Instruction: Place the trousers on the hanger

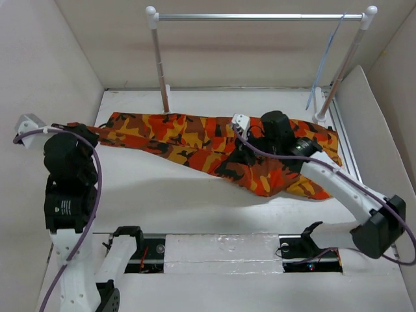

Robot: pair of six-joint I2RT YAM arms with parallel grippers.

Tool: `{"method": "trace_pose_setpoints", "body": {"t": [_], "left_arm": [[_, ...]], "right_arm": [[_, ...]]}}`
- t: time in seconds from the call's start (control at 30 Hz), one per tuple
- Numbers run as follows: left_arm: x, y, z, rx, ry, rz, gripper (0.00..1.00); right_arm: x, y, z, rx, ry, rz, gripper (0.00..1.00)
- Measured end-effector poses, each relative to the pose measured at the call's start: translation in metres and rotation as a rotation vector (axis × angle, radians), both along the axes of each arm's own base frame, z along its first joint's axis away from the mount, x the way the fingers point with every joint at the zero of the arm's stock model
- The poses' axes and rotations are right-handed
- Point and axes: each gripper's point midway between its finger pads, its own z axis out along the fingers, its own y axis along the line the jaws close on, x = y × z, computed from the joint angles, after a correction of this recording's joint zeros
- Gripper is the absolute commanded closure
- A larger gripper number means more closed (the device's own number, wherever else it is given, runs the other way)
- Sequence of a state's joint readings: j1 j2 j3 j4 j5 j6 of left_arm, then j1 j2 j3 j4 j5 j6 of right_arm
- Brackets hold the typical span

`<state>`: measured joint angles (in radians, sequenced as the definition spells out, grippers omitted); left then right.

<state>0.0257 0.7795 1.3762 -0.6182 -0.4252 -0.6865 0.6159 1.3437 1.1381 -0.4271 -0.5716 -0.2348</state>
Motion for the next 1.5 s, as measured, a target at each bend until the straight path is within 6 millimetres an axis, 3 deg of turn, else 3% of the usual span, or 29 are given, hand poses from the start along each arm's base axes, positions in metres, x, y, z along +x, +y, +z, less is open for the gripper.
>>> {"method": "trace_pose_setpoints", "body": {"t": [0.1, 0.13, 0.23, 0.27, 0.3, 0.37, 0.4, 0.47, 0.53, 0.6, 0.67, 0.77, 0.8, 0.83, 0.9, 0.97, 1.0, 1.07, 1.1, 1.17, 1.27, 1.37, 1.5], "left_arm": [[-0.016, 0.008, 0.007, 0.036, -0.017, 0.045, 1.0], [-0.019, 0.01, 0.008, 0.044, -0.018, 0.056, 1.0], [-0.015, 0.018, -0.002, 0.069, 0.018, 0.102, 1.0], [-0.011, 0.021, -0.01, 0.08, 0.046, 0.115, 1.0], [-0.005, 0.023, -0.019, 0.095, 0.082, 0.126, 1.0], [0.011, 0.026, -0.037, 0.118, 0.157, 0.134, 1.0], [0.02, 0.027, -0.048, 0.129, 0.199, 0.133, 1.0], [0.035, 0.029, -0.068, 0.151, 0.279, 0.136, 1.0], [0.052, 0.032, -0.092, 0.182, 0.369, 0.135, 1.0], [0.062, 0.036, -0.118, 0.204, 0.464, 0.13, 1.0], [0.072, 0.044, -0.138, 0.22, 0.546, 0.136, 1.0], [0.086, 0.051, -0.16, 0.233, 0.621, 0.138, 1.0], [0.091, 0.052, -0.166, 0.233, 0.638, 0.137, 1.0], [0.096, 0.052, -0.173, 0.231, 0.656, 0.131, 1.0], [0.105, 0.051, -0.189, 0.218, 0.689, 0.115, 1.0], [0.114, 0.051, -0.207, 0.196, 0.726, 0.104, 1.0], [0.119, 0.051, -0.217, 0.186, 0.743, 0.1, 0.91], [0.127, 0.053, -0.24, 0.157, 0.79, 0.092, 0.71], [0.13, 0.054, -0.253, 0.133, 0.812, 0.089, 0.51], [0.136, 0.052, -0.277, 0.051, 0.841, 0.06, 0.29], [0.134, 0.064, -0.304, -0.024, 0.892, 0.068, 0.22], [0.139, 0.063, -0.291, -0.079, 0.813, 0.059, 0.22], [0.146, 0.042, -0.243, -0.118, 0.608, 0.006, 0.26]], "right_arm": [[-0.003, -0.008, 0.032, 0.032, -0.056, 0.001, 1.0], [0.003, -0.007, 0.042, 0.042, -0.071, -0.003, 1.0], [0.041, 0.012, 0.038, 0.017, -0.025, 0.005, 1.0], [0.062, 0.021, 0.029, -0.003, -0.003, -0.003, 1.0], [0.087, 0.032, 0.019, -0.019, 0.014, -0.015, 0.9], [0.139, 0.047, -0.011, -0.057, 0.058, -0.072, 0.6], [0.16, 0.05, -0.028, -0.073, 0.079, -0.108, 0.38], [0.183, 0.043, -0.062, -0.119, 0.137, -0.168, 0.32], [0.186, 0.026, -0.082, -0.171, 0.184, -0.217, 0.29], [0.177, 0.006, -0.082, -0.196, 0.186, -0.264, 0.31], [0.144, -0.021, -0.069, -0.211, 0.188, -0.308, 0.35], [0.094, -0.069, -0.026, -0.144, 0.12, -0.414, 0.64], [0.081, -0.09, -0.012, -0.106, 0.085, -0.467, 0.98], [0.07, -0.112, 0.002, -0.061, 0.046, -0.532, 1.0], [0.055, -0.165, 0.013, 0.002, 0.014, -0.71, 1.0], [0.045, -0.219, 0.009, 0.034, -0.001, -0.906, 1.0], [0.04, -0.243, 0.0, 0.036, 0.019, -0.995, 0.99], [0.025, -0.283, -0.026, 0.003, 0.09, -1.169, 0.85], [0.017, -0.294, -0.038, -0.02, 0.136, -1.227, 0.64], [0.004, -0.31, -0.058, -0.065, 0.211, -1.308, 0.43], [-0.009, -0.334, -0.068, -0.136, 0.257, -1.421, 0.36], [-0.013, -0.365, -0.071, -0.194, 0.289, -1.551, 0.37], [-0.024, -0.406, -0.093, -0.18, 0.409, -1.727, 0.38]]}}
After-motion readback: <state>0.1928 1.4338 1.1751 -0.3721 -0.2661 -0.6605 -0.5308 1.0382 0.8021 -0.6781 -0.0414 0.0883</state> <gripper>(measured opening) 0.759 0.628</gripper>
